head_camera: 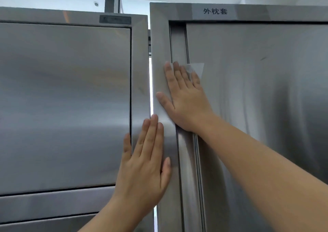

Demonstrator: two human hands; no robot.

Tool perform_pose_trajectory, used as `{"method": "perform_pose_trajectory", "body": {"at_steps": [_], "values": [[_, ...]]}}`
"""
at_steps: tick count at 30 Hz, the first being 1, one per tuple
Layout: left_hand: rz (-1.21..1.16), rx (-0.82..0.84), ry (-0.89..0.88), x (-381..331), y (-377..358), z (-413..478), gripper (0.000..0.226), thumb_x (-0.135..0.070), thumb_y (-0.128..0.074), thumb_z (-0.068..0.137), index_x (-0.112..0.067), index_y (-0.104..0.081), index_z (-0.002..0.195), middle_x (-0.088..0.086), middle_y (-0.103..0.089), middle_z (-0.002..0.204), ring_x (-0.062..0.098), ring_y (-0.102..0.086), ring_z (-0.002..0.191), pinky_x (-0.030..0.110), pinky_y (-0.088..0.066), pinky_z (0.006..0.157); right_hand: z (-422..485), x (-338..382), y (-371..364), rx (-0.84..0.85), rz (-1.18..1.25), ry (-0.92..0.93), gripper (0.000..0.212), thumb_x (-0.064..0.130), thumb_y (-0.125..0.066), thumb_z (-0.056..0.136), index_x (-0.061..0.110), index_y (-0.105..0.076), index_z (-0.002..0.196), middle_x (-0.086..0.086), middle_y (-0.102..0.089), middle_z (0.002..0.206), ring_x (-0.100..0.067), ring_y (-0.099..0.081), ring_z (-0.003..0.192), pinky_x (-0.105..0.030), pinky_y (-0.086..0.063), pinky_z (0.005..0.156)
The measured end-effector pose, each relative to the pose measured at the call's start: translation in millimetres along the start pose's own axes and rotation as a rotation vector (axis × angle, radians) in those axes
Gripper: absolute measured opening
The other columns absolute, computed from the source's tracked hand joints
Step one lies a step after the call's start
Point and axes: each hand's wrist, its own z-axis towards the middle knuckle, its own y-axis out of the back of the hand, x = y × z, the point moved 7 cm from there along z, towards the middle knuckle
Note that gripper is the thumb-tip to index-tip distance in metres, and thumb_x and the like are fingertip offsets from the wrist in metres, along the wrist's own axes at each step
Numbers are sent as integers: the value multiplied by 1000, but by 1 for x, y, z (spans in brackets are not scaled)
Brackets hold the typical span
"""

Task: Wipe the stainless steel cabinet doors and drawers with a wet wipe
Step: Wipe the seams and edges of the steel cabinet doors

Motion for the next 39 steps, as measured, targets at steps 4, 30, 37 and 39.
{"method": "perform_pose_trajectory", "body": {"at_steps": [4, 30, 37, 39], "values": [[1, 23, -7, -5, -3, -22, 64, -32, -32, 87, 2, -29, 141, 17, -23, 150, 24, -18, 140, 51, -16, 108, -25, 8, -5, 3, 32, 7, 68, 45, -24, 98, 16, 15, 144, -12, 9, 156, -19, 12, 143, -28, 20, 109], [81, 126, -62, -21, -7, -101, 64, -33, -32, 90, -2, -19, 144, 14, -19, 152, 24, -17, 141, 49, -12, 110, -154, 47, -26, -55, 142, -43, 57, 38, -30, 94, 9, -16, 141, -23, -20, 150, -32, -14, 140, -37, 0, 115], [140, 193, -104, -20, -2, -106, 62, -35, -28, 92, -2, -19, 144, 14, -20, 151, 20, -13, 142, 47, -6, 112, -154, 47, -28, 0, 106, -52, 57, 38, -29, 94, 9, -13, 141, -24, -19, 150, -34, -16, 141, -41, -4, 115], [142, 200, -107, -20, -2, -109, 62, -35, -28, 92, -2, -20, 144, 14, -20, 151, 19, -10, 142, 47, -6, 112, -142, 42, -27, 12, 92, -48, 57, 39, -27, 93, 12, -10, 141, -23, -17, 151, -33, -13, 142, -38, 1, 115]]}}
